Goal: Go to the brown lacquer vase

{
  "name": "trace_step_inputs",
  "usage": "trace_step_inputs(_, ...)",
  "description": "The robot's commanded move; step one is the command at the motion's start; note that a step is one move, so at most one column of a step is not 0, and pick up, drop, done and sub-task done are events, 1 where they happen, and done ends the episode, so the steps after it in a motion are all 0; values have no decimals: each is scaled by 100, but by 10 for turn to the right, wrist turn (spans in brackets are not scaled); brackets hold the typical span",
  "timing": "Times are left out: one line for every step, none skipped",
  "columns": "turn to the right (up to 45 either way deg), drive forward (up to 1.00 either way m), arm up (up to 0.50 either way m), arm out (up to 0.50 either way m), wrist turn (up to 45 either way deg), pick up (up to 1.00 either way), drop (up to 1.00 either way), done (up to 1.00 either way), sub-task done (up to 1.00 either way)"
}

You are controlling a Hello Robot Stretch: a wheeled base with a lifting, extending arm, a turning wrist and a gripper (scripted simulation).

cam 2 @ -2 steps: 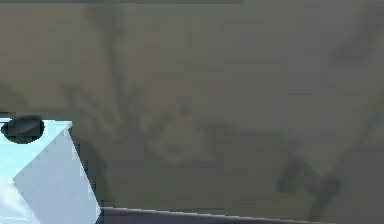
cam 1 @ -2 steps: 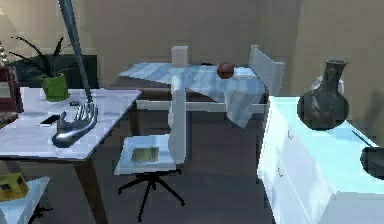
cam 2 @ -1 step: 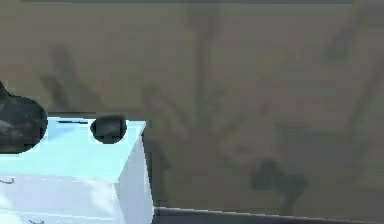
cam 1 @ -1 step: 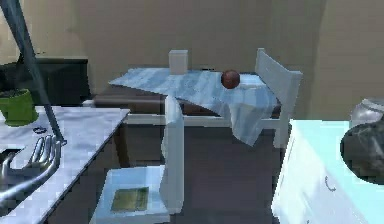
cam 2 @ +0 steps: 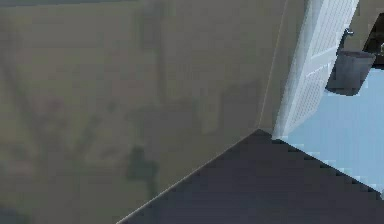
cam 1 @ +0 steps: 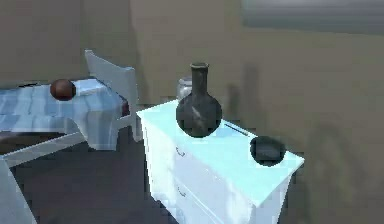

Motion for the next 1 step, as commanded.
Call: trace_step_inputs(0,0,0,0,0,0,0,100,0)
